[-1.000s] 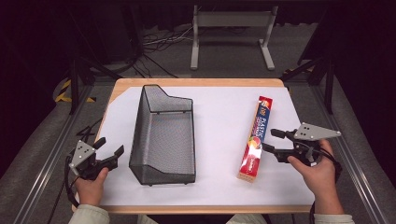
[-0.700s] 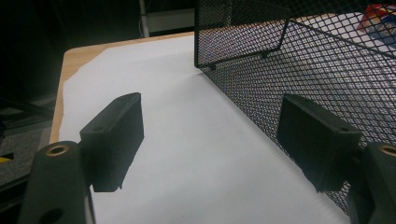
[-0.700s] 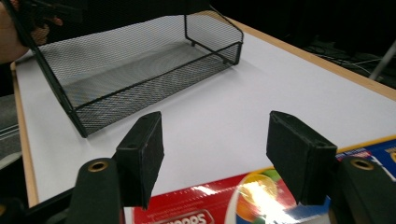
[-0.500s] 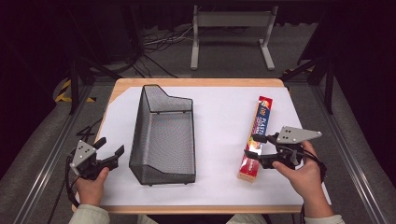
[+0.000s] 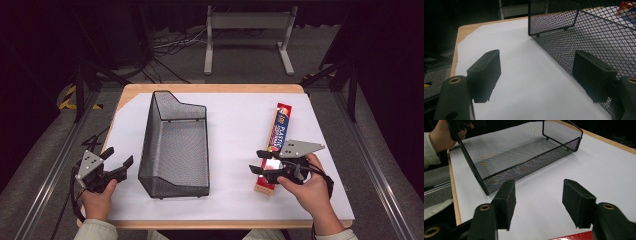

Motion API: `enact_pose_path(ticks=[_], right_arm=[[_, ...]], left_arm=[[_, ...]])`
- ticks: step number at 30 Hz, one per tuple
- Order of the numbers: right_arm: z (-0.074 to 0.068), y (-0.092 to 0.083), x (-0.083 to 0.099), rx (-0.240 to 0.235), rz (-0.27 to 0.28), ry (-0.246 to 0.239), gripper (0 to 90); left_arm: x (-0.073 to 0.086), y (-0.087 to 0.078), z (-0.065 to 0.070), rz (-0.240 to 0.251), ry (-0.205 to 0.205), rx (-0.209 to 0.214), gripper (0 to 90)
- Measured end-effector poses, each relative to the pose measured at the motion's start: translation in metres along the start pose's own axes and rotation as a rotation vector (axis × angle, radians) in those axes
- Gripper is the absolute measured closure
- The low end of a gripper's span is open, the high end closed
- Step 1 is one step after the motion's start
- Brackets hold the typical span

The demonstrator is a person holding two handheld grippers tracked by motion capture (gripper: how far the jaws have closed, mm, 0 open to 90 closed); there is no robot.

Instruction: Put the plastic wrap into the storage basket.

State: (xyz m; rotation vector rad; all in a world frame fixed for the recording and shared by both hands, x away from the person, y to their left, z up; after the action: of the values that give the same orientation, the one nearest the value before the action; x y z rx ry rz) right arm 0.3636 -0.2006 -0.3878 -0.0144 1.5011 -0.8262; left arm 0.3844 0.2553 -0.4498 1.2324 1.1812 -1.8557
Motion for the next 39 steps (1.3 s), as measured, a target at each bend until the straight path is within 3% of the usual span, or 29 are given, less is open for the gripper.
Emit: enact_pose_path(ticks=[5,9,15,21,27,39], right_arm=[[-0.001,0.008,0.005,0.030,-0.043,-0.030,55.6],[-0.005,0.017,0.012,0.015,-0.103,-0.042,65.5],[-0.009,0.027,0.021,-0.005,-0.176,-0.033,79.7],[-0.012,0.035,0.030,-0.010,-0.238,-0.011,87.9],[-0.017,0.041,0.034,-0.035,-0.277,0.013,90.0],[-0.026,0.053,0.043,-0.052,-0.401,-0.012,90.0]], left_arm=[[0.000,0.000,0.000,0.000,0.000,0.003,23.9],[0.000,0.000,0.000,0.000,-0.001,0.002,23.9],[0.000,0.000,0.000,-0.002,0.002,0.003,24.1],[0.001,0.000,-0.001,-0.002,0.001,0.000,24.0],[0.001,0.001,-0.001,-0.003,0.001,0.000,24.0],[0.001,0.001,0.000,-0.001,0.001,0.000,24.3]])
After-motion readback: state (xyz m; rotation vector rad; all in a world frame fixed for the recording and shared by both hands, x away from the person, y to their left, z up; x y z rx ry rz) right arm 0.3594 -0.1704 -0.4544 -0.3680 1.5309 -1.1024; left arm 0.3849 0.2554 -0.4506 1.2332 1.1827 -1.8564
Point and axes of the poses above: each handheld gripper's, and its own axes: y roughly forward along the jaws, x roughly out of its underside, z roughly to its right, the point moved 6 cm from there along y, roughly forward along the jaws, and after that the axes turned 9 degrees about -y, right-handed, at the moved point
